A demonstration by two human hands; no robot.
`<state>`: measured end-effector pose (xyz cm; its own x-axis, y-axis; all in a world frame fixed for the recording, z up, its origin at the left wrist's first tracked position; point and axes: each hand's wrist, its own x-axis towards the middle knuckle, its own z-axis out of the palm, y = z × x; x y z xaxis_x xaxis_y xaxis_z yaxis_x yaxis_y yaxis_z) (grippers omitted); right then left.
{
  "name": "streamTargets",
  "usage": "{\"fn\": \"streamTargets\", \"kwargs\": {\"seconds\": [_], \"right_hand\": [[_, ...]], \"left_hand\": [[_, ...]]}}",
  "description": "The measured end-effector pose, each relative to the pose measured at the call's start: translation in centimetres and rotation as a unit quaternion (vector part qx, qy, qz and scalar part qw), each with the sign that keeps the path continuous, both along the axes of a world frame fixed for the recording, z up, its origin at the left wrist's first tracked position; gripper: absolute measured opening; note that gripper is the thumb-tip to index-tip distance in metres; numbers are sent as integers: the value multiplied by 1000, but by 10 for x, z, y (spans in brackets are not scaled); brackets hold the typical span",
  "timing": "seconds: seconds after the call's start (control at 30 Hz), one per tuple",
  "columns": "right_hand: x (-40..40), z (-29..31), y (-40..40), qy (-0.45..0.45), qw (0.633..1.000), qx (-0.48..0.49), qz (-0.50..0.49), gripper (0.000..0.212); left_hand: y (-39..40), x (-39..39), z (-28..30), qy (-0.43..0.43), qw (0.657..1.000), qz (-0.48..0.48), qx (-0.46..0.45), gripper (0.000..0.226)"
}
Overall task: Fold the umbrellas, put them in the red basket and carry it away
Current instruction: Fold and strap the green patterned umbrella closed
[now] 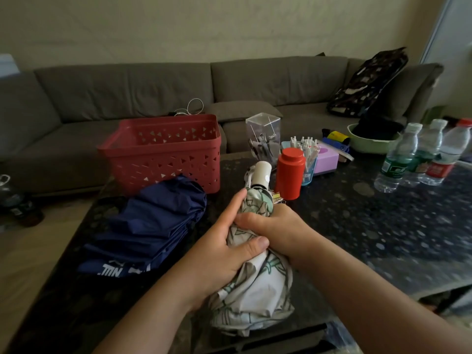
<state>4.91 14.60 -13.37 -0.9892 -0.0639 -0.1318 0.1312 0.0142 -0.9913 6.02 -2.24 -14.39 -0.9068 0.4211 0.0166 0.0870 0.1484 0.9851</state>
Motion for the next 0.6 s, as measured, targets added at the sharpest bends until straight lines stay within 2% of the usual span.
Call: {"fn": "streamTargets", "kwargs": {"seconds": [0.17,0.37,0.53,0.6], "right_hand": [[0,10,-4,-12,1000,-14,-13,29],[-1,13,1,-5,1000,-28,14,37],[-2,13,8,44,997,62,-26,69],[2,17,13,113,976,163,-85,58]], "left_hand": [[-2,-3,6,-68,997,-21,37,97],[7,-3,1,-91,991,-4,94,109],[5,-4,8,-118,980,40,157,108],[1,-10,12,-113,970,94,195,106]]}}
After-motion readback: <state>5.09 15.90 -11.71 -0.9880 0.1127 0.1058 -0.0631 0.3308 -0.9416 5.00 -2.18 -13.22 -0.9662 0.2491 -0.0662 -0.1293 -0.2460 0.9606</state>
